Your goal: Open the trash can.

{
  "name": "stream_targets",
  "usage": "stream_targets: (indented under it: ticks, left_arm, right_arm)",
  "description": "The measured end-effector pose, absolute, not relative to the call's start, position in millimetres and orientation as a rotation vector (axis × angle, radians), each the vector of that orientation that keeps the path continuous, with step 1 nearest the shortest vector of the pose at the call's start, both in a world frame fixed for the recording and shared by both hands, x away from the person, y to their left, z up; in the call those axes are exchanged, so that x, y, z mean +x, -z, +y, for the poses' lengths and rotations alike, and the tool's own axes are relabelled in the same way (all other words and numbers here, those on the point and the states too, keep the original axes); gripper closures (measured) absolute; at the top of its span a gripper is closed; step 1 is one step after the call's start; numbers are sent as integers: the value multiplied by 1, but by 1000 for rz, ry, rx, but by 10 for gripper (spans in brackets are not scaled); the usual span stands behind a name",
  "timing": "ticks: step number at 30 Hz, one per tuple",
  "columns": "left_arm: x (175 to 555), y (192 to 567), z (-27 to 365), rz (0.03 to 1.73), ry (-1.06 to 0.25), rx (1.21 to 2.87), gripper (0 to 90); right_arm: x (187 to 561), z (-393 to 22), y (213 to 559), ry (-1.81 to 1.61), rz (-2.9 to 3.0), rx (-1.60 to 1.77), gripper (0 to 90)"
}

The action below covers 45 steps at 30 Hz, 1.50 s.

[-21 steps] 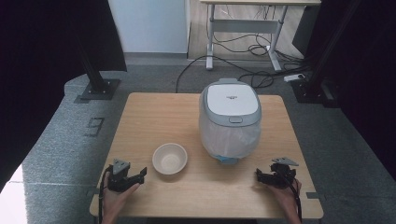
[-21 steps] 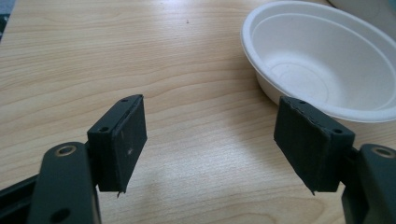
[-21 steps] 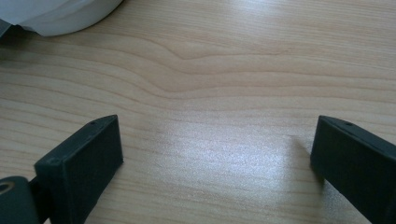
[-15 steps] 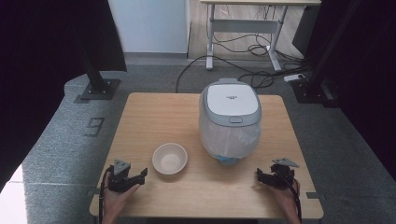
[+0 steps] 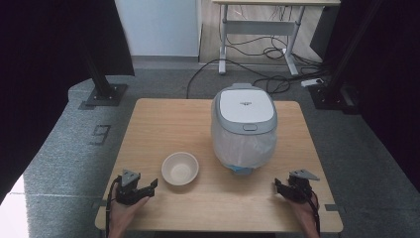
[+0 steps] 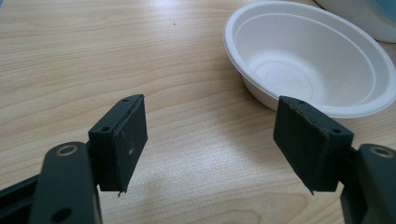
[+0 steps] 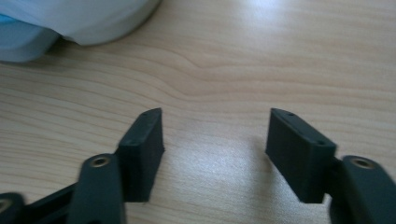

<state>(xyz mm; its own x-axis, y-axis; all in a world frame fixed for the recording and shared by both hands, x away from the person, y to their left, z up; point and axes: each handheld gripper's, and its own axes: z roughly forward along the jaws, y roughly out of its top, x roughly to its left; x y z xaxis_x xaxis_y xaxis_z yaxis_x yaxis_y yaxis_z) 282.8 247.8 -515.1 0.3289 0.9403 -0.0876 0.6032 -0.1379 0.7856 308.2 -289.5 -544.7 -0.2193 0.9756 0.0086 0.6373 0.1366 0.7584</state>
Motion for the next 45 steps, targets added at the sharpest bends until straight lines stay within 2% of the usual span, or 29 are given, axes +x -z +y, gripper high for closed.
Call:
stream_targets:
  ticks: [1, 2, 8, 11, 17, 20, 45]
  left_arm:
    - [283, 515, 248, 1371, -567, 1838, 260]
    - [283, 515, 249, 1374, -564, 1832, 260]
    - [281, 510, 252, 1373, -552, 1775, 273]
    - [280, 508, 253, 1377, -553, 1762, 273]
    - [282, 511, 253, 1388, -553, 1772, 271]
    - [282, 511, 254, 1396, -512, 1741, 266]
    - [283, 513, 250, 1398, -513, 1771, 272]
  right_arm:
    - [306, -289, 541, -925, 1927, 1513, 473]
    - [305, -289, 540, -943, 1940, 1494, 499]
    - [300, -285, 535, -986, 1971, 1405, 601]
    - [299, -283, 530, -1025, 1969, 1381, 717]
    - [297, -281, 524, -1087, 1977, 1332, 833]
    - [294, -278, 519, -1131, 1978, 1286, 892]
    - [305, -238, 517, -1267, 2112, 1190, 896]
